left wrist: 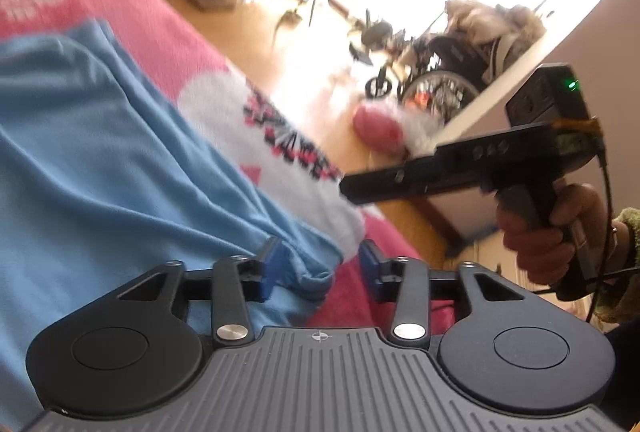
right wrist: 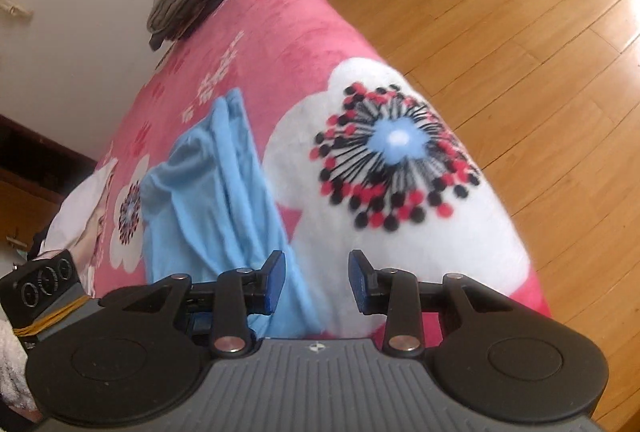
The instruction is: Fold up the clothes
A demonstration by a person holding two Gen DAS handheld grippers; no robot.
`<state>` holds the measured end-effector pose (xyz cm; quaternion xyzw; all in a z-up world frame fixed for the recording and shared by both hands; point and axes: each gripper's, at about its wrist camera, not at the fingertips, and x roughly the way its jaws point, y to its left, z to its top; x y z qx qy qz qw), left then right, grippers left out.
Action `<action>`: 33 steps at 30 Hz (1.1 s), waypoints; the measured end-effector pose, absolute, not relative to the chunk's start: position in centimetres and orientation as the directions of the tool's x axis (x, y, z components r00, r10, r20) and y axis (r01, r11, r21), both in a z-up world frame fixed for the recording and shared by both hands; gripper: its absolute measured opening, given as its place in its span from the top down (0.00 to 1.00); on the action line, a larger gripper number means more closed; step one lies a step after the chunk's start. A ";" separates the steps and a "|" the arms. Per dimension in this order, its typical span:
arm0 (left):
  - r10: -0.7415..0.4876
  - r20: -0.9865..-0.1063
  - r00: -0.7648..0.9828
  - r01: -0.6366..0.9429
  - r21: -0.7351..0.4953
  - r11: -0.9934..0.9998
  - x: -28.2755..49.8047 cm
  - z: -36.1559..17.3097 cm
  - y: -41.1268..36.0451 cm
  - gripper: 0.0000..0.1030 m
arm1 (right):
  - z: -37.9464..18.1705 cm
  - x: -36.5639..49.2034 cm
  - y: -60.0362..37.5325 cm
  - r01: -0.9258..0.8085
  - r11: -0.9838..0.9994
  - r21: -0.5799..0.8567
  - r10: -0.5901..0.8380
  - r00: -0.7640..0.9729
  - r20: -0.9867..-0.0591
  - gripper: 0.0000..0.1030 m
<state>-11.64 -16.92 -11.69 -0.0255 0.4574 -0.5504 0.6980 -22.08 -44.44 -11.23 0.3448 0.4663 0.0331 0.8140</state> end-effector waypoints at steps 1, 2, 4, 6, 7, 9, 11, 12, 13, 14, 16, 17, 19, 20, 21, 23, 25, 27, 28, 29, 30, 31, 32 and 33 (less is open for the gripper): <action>-0.795 -0.607 -0.016 0.752 -0.531 0.390 -11.8 -11.1 -16.2 0.48 | -11.0 -22.2 -44.1 0.260 0.763 0.592 0.381 0.559 -0.736 0.64; -0.795 -0.606 -0.010 0.761 -0.521 0.387 -11.9 -10.6 -15.4 0.47 | -10.8 -22.3 -43.7 0.253 0.765 0.592 0.386 0.556 -0.736 0.64; -0.784 -0.621 0.005 0.784 -0.484 0.389 -12.4 -9.8 -13.6 0.47 | -10.1 -22.6 -42.9 0.211 0.782 0.586 0.401 0.550 -0.733 0.64; -0.753 -0.658 0.024 0.800 -0.439 0.409 -13.2 -9.5 -12.0 0.47 | -9.6 -22.9 -42.0 0.163 0.796 0.582 0.422 0.539 -0.729 0.64; -0.733 -0.680 0.033 0.803 -0.419 0.424 -13.7 -9.5 -11.3 0.47 | -9.4 -22.9 -41.5 0.139 0.801 0.582 0.435 0.532 -0.727 0.64; -0.686 -0.726 0.055 0.805 -0.374 0.460 -14.8 -9.7 -9.6 0.47 | -9.0 -22.8 -40.2 0.083 0.827 0.556 0.438 0.523 -0.731 0.64; -0.642 -0.760 0.097 0.807 -0.318 0.498 -15.8 -9.8 -8.4 0.47 | -8.4 -22.9 -38.8 0.023 0.861 0.508 0.423 0.523 -0.740 0.64; -0.622 -0.773 0.126 0.808 -0.284 0.517 -16.3 -9.7 -7.8 0.47 | -8.2 -22.9 -38.1 -0.008 0.876 0.483 0.415 0.524 -0.744 0.64; -0.609 -0.779 0.150 0.808 -0.258 0.529 -16.7 -9.7 -7.3 0.47 | -7.9 -22.9 -37.5 -0.037 0.891 0.453 0.403 0.526 -0.749 0.64; -0.605 -0.778 0.170 0.811 -0.238 0.534 -17.1 -9.5 -6.9 0.47 | -7.7 -23.0 -36.9 -0.066 0.904 0.421 0.390 0.529 -0.754 0.67; -0.602 -0.773 0.203 0.823 -0.199 0.533 -17.7 -9.3 -6.6 0.47 | -7.2 -23.0 -35.5 -0.139 0.925 0.353 0.370 0.536 -0.759 0.68; -0.599 -0.770 0.218 0.833 -0.173 0.525 -18.0 -9.3 -6.7 0.47 | -7.1 -22.9 -34.9 -0.167 0.934 0.317 0.356 0.538 -0.764 0.68; -0.593 -0.766 0.249 0.854 -0.116 0.508 -18.6 -9.4 -7.0 0.47 | -7.4 -22.8 -33.9 -0.211 0.947 0.242 0.319 0.537 -0.781 0.69; -0.585 -0.768 0.261 0.862 -0.088 0.500 -18.9 -9.6 -7.0 0.47 | -7.7 -22.6 -33.5 -0.226 0.953 0.204 0.296 0.533 -0.793 0.71; -0.577 -0.770 0.272 0.868 -0.061 0.492 -19.2 -9.8 -7.1 0.47 | -8.1 -22.5 -33.0 -0.242 0.956 0.165 0.272 0.530 -0.803 0.75; -0.564 -0.773 0.291 0.879 -0.017 0.477 -19.7 -10.1 -7.2 0.48 | -8.9 -22.3 -32.6 -0.264 0.956 0.129 0.252 0.511 -0.822 0.82; -0.564 -0.769 0.301 0.883 0.002 0.469 -20.0 -10.2 -7.2 0.47 | -9.1 -22.6 -32.2 -0.277 0.955 0.103 0.237 0.508 -0.828 0.82; -0.567 -0.765 0.305 0.884 0.007 0.467 -20.3 -10.1 -7.0 0.48 | -8.9 -23.0 -31.9 -0.286 0.954 0.087 0.230 0.514 -0.827 0.82; -0.566 -0.765 0.306 0.884 0.008 0.468 -20.3 -10.2 -7.0 0.47 | -9.0 -23.0 -31.8 -0.288 0.954 0.081 0.225 0.511 -0.830 0.81; -0.564 -0.767 0.306 0.884 0.008 0.468 -20.2 -10.4 -7.0 0.47 | -9.2 -22.9 -31.6 -0.290 0.954 0.076 0.220 0.507 -0.833 0.80; -0.561 -0.770 0.305 0.884 0.009 0.468 -20.2 -10.5 -7.1 0.48 | -9.3 -22.9 -31.5 -0.291 0.954 0.071 0.215 0.502 -0.837 0.80; -0.558 -0.772 0.305 0.884 0.011 0.467 -20.3 -10.7 -7.1 0.48 | -9.6 -22.8 -31.5 -0.286 0.956 0.065 0.207 0.500 -0.841 0.80; -0.555 -0.774 0.304 0.884 0.013 0.467 -20.3 -10.7 -7.1 0.47 | -9.8 -22.7 -31.5 -0.282 0.957 0.061 0.202 0.501 -0.841 0.81; -0.554 -0.775 0.304 0.884 0.013 0.467 -20.3 -10.8 -7.2 0.47 | -10.0 -22.7 -31.6 -0.275 0.960 0.052 0.191 0.509 -0.839 0.89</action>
